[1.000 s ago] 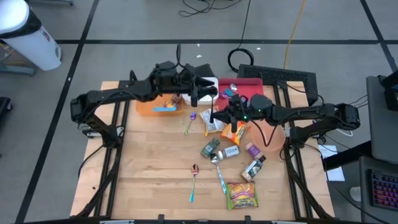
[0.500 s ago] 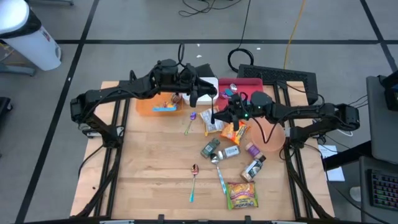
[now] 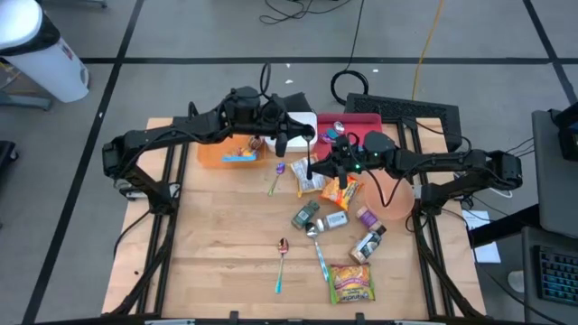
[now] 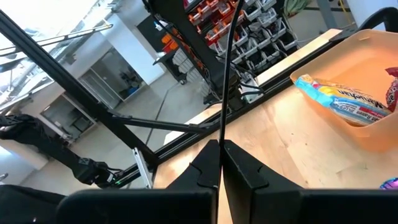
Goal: Pick & Place Food Item
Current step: Put the black spoon into the red bin
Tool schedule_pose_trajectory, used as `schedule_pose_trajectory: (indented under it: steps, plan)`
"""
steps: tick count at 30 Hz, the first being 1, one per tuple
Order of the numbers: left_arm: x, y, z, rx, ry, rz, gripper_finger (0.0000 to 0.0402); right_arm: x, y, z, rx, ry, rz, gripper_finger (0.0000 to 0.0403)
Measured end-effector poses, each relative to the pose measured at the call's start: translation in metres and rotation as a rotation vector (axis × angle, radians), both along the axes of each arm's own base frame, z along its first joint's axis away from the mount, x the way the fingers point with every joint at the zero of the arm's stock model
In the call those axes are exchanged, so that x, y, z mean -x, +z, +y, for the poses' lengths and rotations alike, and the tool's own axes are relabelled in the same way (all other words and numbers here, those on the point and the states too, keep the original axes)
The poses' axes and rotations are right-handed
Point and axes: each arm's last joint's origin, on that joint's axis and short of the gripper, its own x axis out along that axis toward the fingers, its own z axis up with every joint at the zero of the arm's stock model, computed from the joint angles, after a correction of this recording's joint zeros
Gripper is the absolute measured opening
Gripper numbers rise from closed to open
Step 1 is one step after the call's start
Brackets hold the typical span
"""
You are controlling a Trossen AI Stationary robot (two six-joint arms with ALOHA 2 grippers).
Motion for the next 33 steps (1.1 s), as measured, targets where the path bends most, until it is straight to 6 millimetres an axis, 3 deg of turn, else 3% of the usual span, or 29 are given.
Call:
schedule_pose_trajectory:
  steps: [9, 17, 25, 33]
  plan:
    - [0.000, 0.000, 0.000, -0.002, 0.004, -0.001, 0.0008, 0.000, 0.001, 0.000, -0.029, 0.002, -0.003, 0.0023]
    - [0.000, 0.000, 0.000, 0.029, 0.011, -0.003, 0.0007, 0.001, 0.003, -0.006, -0.052, 0.000, -0.027, 0.0103]
    - [0.000, 0.000, 0.002, 0.123, 0.079, -0.004, 0.0005, 0.007, 0.023, -0.021, 0.015, -0.054, -0.221, 0.0185]
    - [0.002, -0.009, 0.003, 0.153, 0.238, 0.079, 0.0004, 0.004, 0.048, -0.026, 0.196, -0.186, -0.197, 0.0194]
